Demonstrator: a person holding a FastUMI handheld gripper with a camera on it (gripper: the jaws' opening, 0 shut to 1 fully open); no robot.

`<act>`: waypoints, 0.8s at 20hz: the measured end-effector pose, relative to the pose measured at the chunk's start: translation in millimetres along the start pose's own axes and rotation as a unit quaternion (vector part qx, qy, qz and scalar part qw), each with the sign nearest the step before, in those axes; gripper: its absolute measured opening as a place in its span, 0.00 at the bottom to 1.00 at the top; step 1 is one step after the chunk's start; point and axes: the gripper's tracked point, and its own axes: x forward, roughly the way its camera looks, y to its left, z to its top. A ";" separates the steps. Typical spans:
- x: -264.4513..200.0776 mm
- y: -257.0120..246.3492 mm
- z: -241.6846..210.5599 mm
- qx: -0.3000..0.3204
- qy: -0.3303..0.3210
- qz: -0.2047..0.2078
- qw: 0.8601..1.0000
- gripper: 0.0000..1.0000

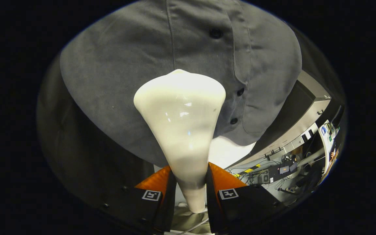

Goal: Iron the clothes twice with a garment steamer, once on the left side and once on the right side.

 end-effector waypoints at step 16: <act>54.8 -12.3 -71.9 0.005 0.068 0.000 0.998 0.51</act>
